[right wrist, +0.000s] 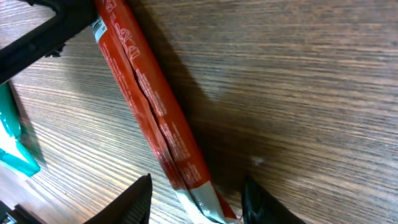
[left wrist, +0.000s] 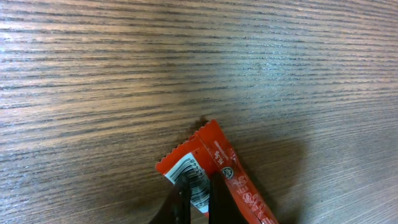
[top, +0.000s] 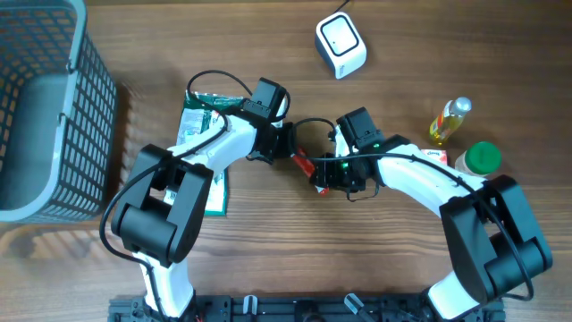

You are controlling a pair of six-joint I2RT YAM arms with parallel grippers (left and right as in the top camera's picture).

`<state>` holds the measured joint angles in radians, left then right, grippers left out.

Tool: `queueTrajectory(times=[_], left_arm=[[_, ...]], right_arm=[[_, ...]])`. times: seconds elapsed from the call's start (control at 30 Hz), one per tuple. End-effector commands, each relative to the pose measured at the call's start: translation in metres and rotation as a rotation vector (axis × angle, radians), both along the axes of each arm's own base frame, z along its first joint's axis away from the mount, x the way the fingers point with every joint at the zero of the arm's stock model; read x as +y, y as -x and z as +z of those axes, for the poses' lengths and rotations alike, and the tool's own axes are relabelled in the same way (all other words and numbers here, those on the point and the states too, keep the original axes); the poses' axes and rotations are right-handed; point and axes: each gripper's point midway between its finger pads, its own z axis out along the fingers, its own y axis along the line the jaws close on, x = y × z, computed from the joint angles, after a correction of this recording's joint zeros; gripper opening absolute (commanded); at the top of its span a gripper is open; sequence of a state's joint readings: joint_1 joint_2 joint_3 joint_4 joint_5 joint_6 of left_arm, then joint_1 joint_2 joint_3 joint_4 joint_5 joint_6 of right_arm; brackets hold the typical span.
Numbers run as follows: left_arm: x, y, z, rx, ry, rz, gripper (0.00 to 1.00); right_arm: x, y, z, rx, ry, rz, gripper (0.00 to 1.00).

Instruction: Scan the item barcode

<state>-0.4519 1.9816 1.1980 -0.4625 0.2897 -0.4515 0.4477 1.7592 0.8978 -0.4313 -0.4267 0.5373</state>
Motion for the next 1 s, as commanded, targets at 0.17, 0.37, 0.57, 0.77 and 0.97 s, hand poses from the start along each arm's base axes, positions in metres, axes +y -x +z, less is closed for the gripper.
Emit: queueTrajectory(times=[0.17, 0.37, 0.57, 0.77, 0.97], left_arm=[[0.0162, 0.0144, -0.0353, 0.072, -0.094, 0.017, 0.04], [0.0162, 0.0144, -0.0353, 0.072, -0.094, 0.017, 0.04], [0.0162, 0.0144, -0.0353, 0.072, -0.094, 0.017, 0.04], [0.0162, 0.0144, -0.0353, 0.072, -0.094, 0.017, 0.04], [0.0161, 0.0144, -0.0353, 0.072, -0.094, 0.017, 0.04]], right_arm=[[-0.0041, 0.0083, -0.0069, 0.032, 0.011, -0.014, 0.44], [-0.0039, 0.0078, -0.0068, 0.030, 0.010, -0.014, 0.40], [-0.0039, 0.0078, -0.0069, 0.030, 0.010, -0.014, 0.36], [-0.0053, 0.0071, -0.0077, 0.025, 0.019, -0.016, 0.27], [-0.0084, 0.0044, -0.0086, -0.008, 0.037, 0.022, 0.04]])
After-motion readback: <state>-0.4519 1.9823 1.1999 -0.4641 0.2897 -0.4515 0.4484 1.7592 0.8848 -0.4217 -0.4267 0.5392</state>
